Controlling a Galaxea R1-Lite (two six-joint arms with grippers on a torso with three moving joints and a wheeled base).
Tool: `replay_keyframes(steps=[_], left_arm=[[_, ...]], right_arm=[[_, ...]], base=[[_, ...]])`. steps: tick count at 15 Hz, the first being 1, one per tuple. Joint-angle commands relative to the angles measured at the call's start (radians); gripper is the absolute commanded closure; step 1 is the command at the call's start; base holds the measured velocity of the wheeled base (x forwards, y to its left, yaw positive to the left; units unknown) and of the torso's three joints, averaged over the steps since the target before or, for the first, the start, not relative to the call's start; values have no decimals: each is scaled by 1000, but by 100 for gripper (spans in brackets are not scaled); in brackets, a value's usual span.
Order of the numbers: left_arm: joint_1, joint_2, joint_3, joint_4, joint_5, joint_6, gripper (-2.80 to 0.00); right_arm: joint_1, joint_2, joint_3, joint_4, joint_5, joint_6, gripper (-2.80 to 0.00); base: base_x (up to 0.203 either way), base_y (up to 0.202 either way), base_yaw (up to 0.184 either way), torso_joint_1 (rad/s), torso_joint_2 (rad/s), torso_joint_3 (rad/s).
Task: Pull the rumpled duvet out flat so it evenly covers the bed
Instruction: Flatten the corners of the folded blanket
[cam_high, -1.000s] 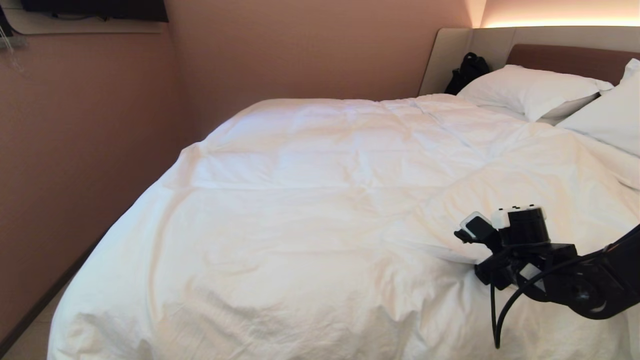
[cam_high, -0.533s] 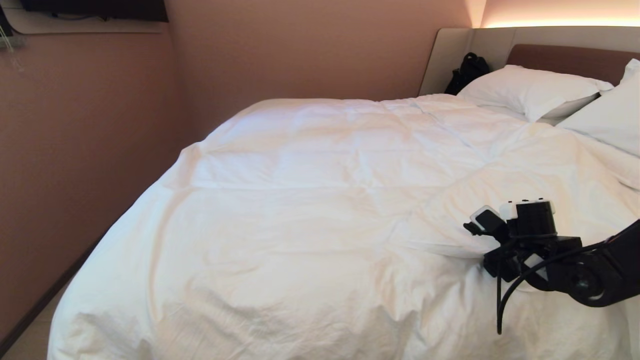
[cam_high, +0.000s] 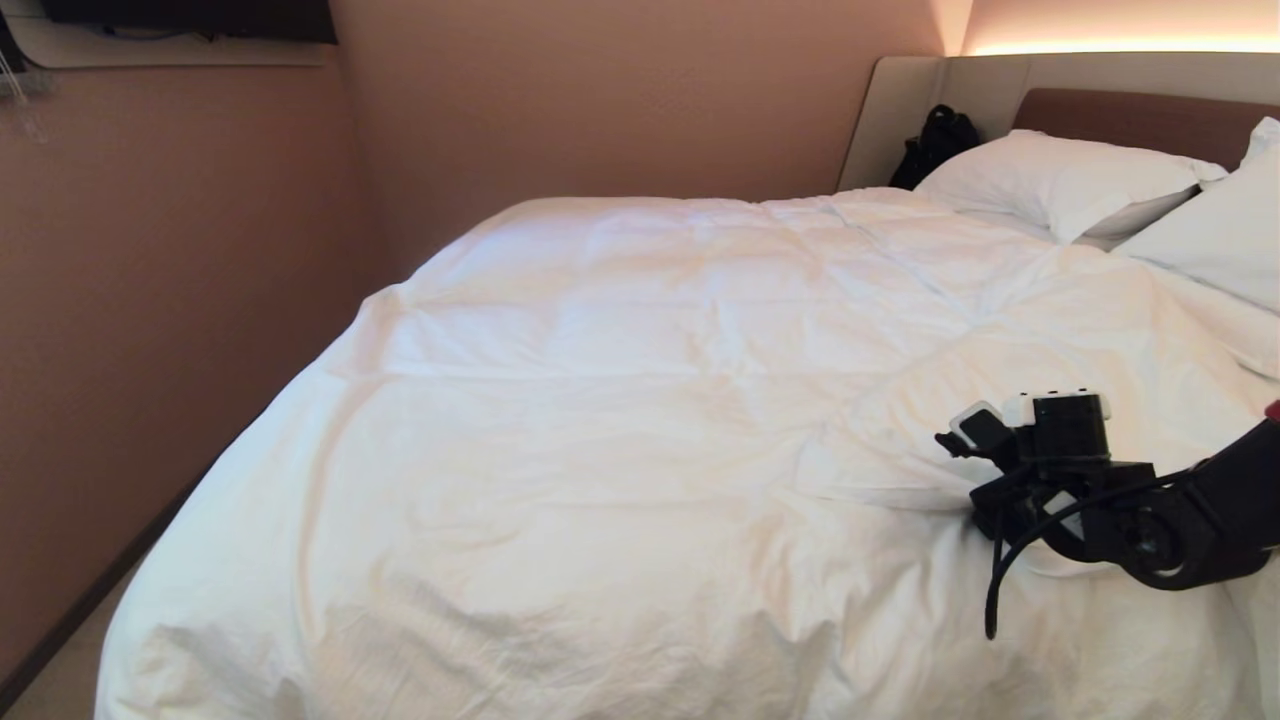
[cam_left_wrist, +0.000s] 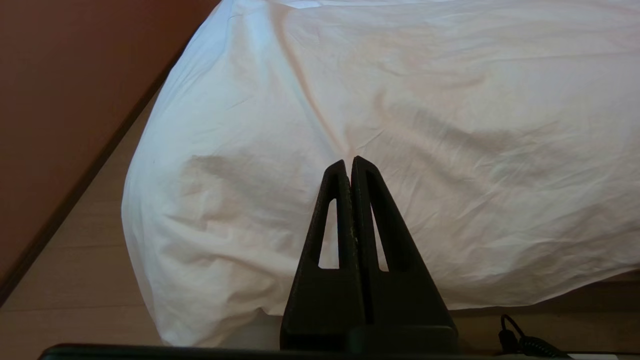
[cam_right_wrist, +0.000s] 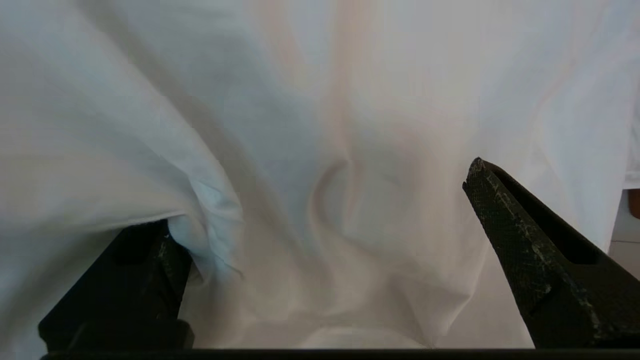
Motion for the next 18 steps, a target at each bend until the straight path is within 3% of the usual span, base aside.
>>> replay_keyframes(steps=[1, 18], left_arm=[[0, 0, 0, 0, 0, 0, 0], [0, 0, 0, 0, 0, 0, 0]], right_arm=[[-6, 12, -5, -31, -2, -5, -280], [-37, 39, -39, -66, -5, -3, -280]], base=[[0, 0, 0, 0, 0, 0], [0, 0, 0, 0, 0, 0]])
